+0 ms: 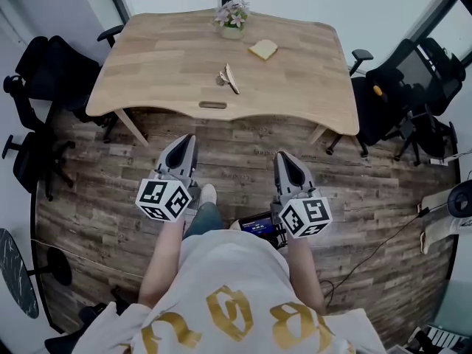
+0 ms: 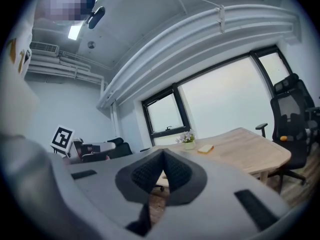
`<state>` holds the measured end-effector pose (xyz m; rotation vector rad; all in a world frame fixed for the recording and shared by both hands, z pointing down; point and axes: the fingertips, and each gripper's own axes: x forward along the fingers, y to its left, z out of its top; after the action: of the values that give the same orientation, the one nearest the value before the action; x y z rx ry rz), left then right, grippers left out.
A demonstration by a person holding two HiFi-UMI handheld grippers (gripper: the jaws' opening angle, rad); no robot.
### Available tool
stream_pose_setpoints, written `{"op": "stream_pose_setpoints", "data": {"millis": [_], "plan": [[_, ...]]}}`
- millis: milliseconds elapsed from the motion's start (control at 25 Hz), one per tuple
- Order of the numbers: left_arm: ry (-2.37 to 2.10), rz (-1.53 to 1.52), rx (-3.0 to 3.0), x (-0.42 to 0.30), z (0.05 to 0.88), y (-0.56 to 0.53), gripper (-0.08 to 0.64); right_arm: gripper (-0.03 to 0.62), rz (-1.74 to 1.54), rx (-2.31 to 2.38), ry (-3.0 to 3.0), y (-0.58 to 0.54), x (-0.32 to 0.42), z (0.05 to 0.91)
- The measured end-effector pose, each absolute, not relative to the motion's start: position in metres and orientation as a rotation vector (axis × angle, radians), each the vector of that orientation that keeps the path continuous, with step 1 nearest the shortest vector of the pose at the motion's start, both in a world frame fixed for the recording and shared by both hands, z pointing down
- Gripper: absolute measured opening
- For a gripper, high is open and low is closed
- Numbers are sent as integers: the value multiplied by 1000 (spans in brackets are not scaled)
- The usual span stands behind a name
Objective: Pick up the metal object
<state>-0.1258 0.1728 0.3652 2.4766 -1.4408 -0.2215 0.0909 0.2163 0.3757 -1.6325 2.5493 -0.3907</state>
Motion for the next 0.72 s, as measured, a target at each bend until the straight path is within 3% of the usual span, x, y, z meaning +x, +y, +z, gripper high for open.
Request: {"op": "stream_pose_setpoints", "data": {"millis": [400, 720], "plan": [[-1402, -112, 2457, -108, 391, 121, 18, 10, -451, -1665, 2558, 172, 102, 398], [-1362, -101, 2433, -95, 401, 5, 18, 11, -452, -1679, 2597, 68, 102, 401]]}}
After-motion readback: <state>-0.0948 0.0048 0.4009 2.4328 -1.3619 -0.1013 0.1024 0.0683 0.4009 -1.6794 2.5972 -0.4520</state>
